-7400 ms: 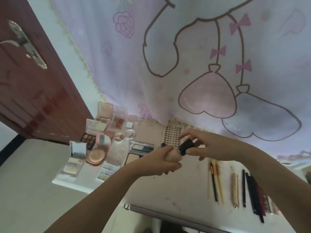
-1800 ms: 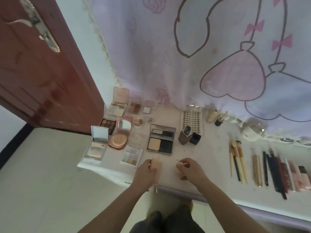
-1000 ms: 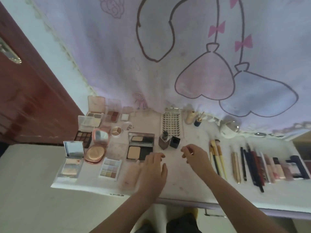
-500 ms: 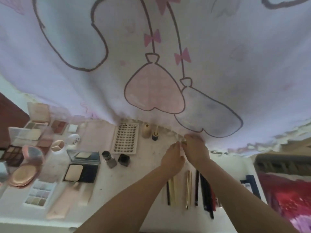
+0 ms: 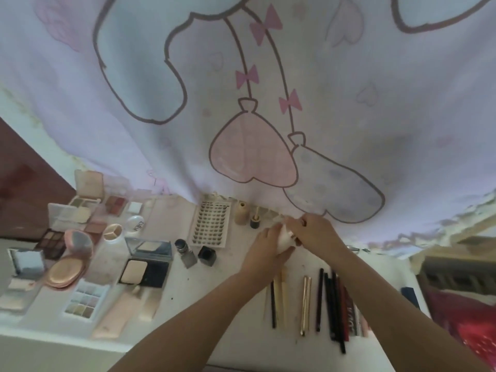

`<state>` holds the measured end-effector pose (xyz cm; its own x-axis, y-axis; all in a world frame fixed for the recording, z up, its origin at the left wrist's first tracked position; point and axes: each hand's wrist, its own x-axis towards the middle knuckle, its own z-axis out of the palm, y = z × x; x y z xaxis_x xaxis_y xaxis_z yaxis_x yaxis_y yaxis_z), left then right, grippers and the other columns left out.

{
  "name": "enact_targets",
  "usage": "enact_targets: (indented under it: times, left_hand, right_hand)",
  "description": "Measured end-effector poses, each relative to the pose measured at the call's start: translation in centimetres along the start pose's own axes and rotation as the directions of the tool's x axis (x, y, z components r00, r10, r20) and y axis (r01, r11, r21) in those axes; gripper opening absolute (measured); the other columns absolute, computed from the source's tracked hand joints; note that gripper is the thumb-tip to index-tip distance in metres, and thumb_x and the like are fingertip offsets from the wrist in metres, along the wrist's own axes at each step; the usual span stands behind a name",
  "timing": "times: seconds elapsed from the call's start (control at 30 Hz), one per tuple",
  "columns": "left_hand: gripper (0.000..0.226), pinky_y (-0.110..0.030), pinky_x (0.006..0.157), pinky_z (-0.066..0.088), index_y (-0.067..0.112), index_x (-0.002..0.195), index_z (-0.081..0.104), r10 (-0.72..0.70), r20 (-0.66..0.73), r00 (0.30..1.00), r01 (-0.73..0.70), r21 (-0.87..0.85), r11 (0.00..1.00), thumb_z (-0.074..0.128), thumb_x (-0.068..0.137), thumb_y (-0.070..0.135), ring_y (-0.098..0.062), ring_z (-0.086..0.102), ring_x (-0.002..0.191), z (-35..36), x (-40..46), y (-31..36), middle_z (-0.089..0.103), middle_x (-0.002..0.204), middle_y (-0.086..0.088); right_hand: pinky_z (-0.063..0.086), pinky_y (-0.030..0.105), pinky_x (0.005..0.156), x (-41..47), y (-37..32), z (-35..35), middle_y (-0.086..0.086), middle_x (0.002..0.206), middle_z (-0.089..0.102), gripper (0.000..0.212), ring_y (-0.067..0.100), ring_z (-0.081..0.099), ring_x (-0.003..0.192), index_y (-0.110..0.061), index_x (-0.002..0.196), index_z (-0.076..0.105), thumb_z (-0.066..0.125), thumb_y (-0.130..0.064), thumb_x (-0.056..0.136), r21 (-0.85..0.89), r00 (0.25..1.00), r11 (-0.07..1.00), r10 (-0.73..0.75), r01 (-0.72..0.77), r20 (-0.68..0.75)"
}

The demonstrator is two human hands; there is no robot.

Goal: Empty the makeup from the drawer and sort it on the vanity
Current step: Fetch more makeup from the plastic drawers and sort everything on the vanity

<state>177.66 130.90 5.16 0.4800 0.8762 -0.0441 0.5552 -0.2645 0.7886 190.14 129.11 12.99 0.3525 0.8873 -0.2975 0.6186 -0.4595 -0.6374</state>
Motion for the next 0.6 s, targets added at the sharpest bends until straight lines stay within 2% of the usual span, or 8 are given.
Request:
enact_targets:
  times: [0.1, 0.23, 0.3, 0.37, 0.43, 0.5, 0.53, 0.6]
  left_hand:
    - [0.043, -0.027, 0.075, 0.048, 0.023, 0.12, 0.041, -0.011, 0.068, 0.998, 0.013, -0.036, 0.999, 0.061, 0.086, 0.04, -0.015, 0.059, 0.092, -2.5, -2.3, -0.3, 0.059, 0.109, 0.0]
    - [0.031, -0.022, 0.06, 0.042, 0.024, 0.107, 0.04, 0.023, 0.214, 0.977, -0.022, -0.006, 1.0, 0.059, 0.088, 0.041, -0.012, 0.057, 0.077, -5.9, -5.0, -0.8, 0.06, 0.098, 0.0]
    - [0.032, -0.022, 0.06, 0.045, 0.022, 0.108, 0.042, 0.005, 0.313, 0.95, 0.002, -0.024, 1.0, 0.058, 0.089, 0.041, -0.013, 0.058, 0.077, -7.2, -6.2, -1.0, 0.06, 0.097, 0.0]
    - [0.033, -0.027, 0.065, 0.052, 0.019, 0.114, 0.045, -0.017, 0.439, 0.898, 0.068, -0.099, 0.993, 0.057, 0.09, 0.039, -0.014, 0.063, 0.082, -8.6, -7.3, -1.6, 0.062, 0.101, -0.001]
    - [0.036, -0.028, 0.067, 0.056, 0.015, 0.12, 0.048, -0.017, 0.586, 0.81, 0.22, -0.277, 0.935, 0.055, 0.093, 0.037, -0.016, 0.067, 0.086, -10.0, -8.3, -2.4, 0.065, 0.107, -0.005]
    - [0.038, -0.026, 0.065, 0.056, 0.01, 0.122, 0.051, 0.008, 0.686, 0.727, 0.401, -0.435, 0.806, 0.053, 0.094, 0.037, -0.022, 0.068, 0.089, -11.5, -9.6, -3.4, 0.067, 0.109, -0.01]
    - [0.039, -0.025, 0.065, 0.055, 0.009, 0.121, 0.052, 0.018, 0.71, 0.704, 0.464, -0.479, 0.745, 0.052, 0.094, 0.037, -0.024, 0.068, 0.09, -12.0, -10.1, -3.9, 0.067, 0.108, -0.01]
    - [0.039, -0.024, 0.065, 0.054, 0.01, 0.119, 0.055, 0.006, 0.71, 0.705, 0.515, -0.517, 0.683, 0.054, 0.092, 0.039, -0.024, 0.067, 0.091, -12.8, -11.0, -4.7, 0.068, 0.104, -0.009]
  right_hand:
    - [0.037, 0.02, 0.049, -1.5, -1.2, 0.6, 0.008, 0.074, 0.063, 0.034, 0.012, 0.052, 0.057, -0.009, 0.081, 0.056, 0.048, -0.04, 0.093, -0.067, 0.997, 0.997, -0.022, 0.027, 0.076]
    - [0.039, 0.023, 0.055, -3.7, -1.8, 2.2, 0.004, 0.071, 0.059, 0.035, 0.014, 0.051, 0.059, -0.012, 0.076, 0.056, 0.049, -0.042, 0.093, -0.034, 0.988, 0.999, -0.036, 0.041, 0.149]
    - [0.042, 0.024, 0.058, -4.8, -1.6, 3.1, 0.001, 0.069, 0.058, 0.033, 0.014, 0.053, 0.059, -0.015, 0.073, 0.055, 0.049, -0.04, 0.093, 0.003, 0.982, 0.997, -0.077, 0.077, 0.174]
    - [0.043, 0.023, 0.058, -6.0, -1.2, 3.9, -0.001, 0.071, 0.058, 0.028, 0.01, 0.053, 0.058, -0.016, 0.079, 0.059, 0.049, -0.038, 0.093, 0.025, 0.966, 0.991, -0.136, 0.134, 0.219]
    - [0.045, 0.018, 0.06, -7.2, -0.9, 4.4, -0.006, 0.079, 0.06, 0.02, 0.004, 0.055, 0.06, -0.021, 0.092, 0.06, 0.048, -0.037, 0.094, -0.004, 0.929, 0.97, -0.23, 0.241, 0.289]
    - [0.046, 0.012, 0.065, -8.2, -1.0, 4.7, -0.012, 0.09, 0.061, 0.009, -0.001, 0.058, 0.071, -0.032, 0.101, 0.058, 0.051, -0.032, 0.095, 0.024, 0.88, 0.943, -0.319, 0.332, 0.351]
    - [0.046, 0.011, 0.066, -8.7, -1.3, 4.8, -0.014, 0.094, 0.061, 0.013, -0.002, 0.058, 0.076, -0.036, 0.103, 0.056, 0.054, -0.028, 0.094, 0.062, 0.859, 0.932, -0.354, 0.358, 0.371]
    - [0.049, 0.013, 0.073, -9.1, -2.1, 4.7, -0.018, 0.102, 0.061, 0.023, -0.003, 0.06, 0.088, -0.042, 0.103, 0.058, 0.058, -0.021, 0.092, 0.137, 0.83, 0.919, -0.392, 0.368, 0.397]
